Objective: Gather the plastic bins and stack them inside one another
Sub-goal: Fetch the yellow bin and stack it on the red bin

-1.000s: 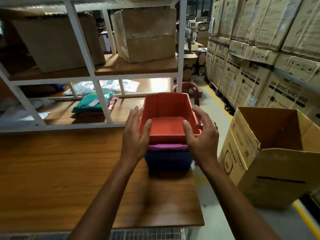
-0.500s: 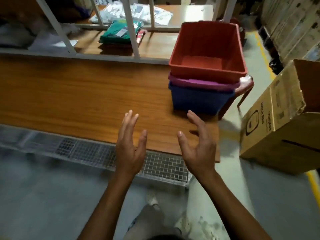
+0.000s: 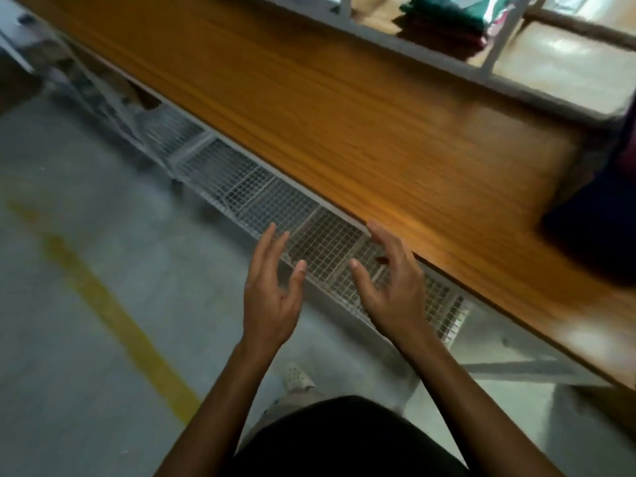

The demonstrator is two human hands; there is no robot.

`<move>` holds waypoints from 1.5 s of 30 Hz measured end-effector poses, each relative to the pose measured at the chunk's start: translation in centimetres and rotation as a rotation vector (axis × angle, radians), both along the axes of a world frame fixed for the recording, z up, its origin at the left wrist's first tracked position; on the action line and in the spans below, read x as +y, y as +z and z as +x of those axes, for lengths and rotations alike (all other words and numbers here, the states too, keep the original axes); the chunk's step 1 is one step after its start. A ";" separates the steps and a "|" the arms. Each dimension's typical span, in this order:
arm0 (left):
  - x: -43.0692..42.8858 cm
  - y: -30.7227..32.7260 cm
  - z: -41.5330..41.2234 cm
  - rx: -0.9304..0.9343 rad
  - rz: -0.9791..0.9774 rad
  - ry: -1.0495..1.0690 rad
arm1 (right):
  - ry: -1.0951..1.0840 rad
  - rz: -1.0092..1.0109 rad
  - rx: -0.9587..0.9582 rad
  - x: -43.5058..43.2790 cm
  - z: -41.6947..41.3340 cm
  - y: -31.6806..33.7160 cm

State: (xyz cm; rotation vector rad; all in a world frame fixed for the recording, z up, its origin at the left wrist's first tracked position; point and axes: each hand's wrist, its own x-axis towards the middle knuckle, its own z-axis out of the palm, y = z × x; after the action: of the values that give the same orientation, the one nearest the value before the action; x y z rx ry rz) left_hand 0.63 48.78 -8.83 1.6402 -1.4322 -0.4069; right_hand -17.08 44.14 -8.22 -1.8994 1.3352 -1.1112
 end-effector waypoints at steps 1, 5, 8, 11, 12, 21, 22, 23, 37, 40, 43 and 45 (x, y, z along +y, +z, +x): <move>0.3 -0.4 1.9 -0.005 0.011 0.021 | 0.033 0.000 0.010 -0.7 1.9 -0.2; 0.9 -2.3 9.6 -0.042 0.055 0.139 | 0.159 -0.012 0.060 -3.1 9.4 -1.4; 1.2 -2.8 15.0 -0.048 0.077 0.287 | 0.241 -0.014 0.103 -4.3 14.9 -1.9; 1.4 -2.6 19.4 -0.019 0.072 0.424 | 0.337 -0.023 0.128 -5.3 20.3 -2.2; 1.3 -2.5 20.6 -0.011 0.067 0.466 | 0.364 -0.026 0.126 -5.6 22.1 -2.3; -1.8 -2.9 33.2 -0.012 0.062 0.690 | 0.597 0.015 0.055 -10.7 38.0 -3.1; -2.8 -3.0 35.0 -0.018 0.057 0.707 | 0.608 0.008 0.032 -11.8 39.9 -3.2; -3.9 -3.0 36.9 -0.022 0.050 0.721 | 0.617 0.001 0.002 -13.1 41.8 -3.2; -18.5 0.1 63.2 -0.100 -0.017 0.869 | 0.762 -0.019 -0.069 -29.9 69.1 -0.6; -20.8 -0.5 68.3 -0.076 -0.019 0.896 | 0.771 0.027 -0.066 -32.2 74.8 -0.8; -23.1 -1.4 74.2 -0.059 -0.021 0.909 | 0.767 0.035 -0.071 -34.6 81.2 -1.4; -24.8 -2.0 79.1 -0.067 -0.030 0.901 | 0.762 0.017 -0.079 -36.4 86.1 -1.9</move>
State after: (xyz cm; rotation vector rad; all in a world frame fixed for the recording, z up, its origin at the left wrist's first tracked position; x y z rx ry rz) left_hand 79.77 23.99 -10.88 2.0802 -0.6107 0.1879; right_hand 68.97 7.77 -10.15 -2.0470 0.4753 -0.7541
